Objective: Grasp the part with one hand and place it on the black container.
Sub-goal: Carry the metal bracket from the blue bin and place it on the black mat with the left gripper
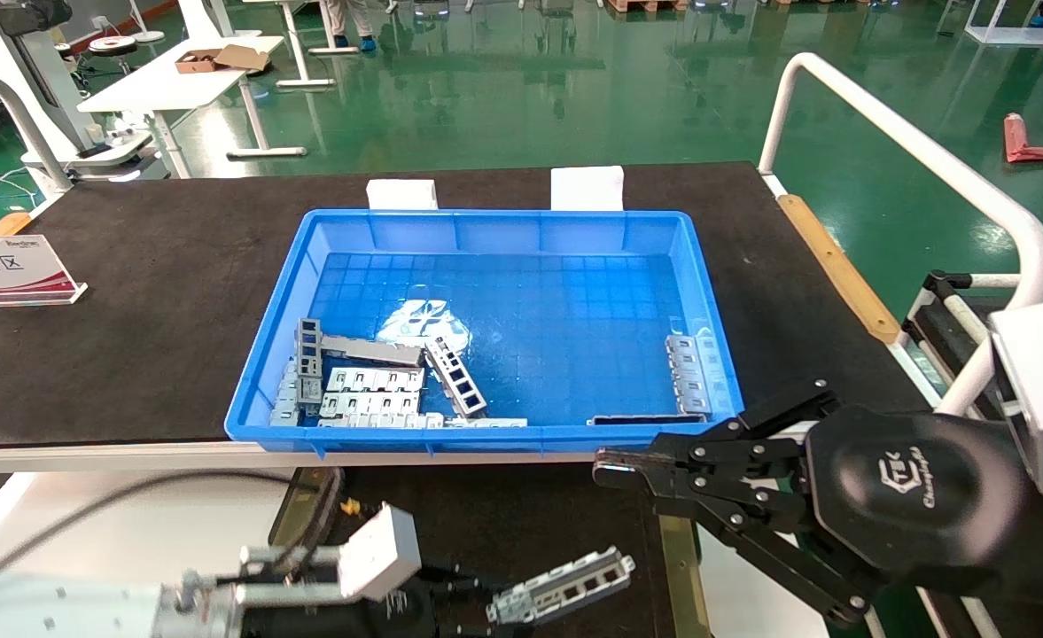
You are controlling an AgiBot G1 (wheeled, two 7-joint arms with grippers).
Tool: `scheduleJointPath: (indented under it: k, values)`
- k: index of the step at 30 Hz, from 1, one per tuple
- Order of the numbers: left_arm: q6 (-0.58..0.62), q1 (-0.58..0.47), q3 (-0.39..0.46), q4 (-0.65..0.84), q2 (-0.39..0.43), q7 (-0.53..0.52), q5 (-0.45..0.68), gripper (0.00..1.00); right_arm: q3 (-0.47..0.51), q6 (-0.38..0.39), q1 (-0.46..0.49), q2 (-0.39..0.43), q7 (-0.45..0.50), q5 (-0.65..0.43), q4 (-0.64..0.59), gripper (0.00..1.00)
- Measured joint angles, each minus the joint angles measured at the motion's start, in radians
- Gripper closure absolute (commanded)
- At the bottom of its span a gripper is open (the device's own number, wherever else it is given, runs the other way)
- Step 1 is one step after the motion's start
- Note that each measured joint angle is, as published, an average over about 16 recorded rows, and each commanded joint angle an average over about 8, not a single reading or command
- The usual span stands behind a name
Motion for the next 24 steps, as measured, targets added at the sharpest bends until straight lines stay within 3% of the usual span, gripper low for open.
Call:
scheduleJointPath:
  k: [12, 24]
  values:
    - [-0.365, 0.176, 0.014, -0.098, 0.029, -0.182, 0.053, 1.0, 0.0, 0.0, 0.0, 0.0, 0.0, 0.0, 0.0, 1.0]
    - [-0.661, 0.239, 0.031, -0.06, 0.136, -0.35, 0.081, 1.0, -0.001, 0.0, 0.0, 0.0, 0.0, 0.001, 0.0, 1.0]
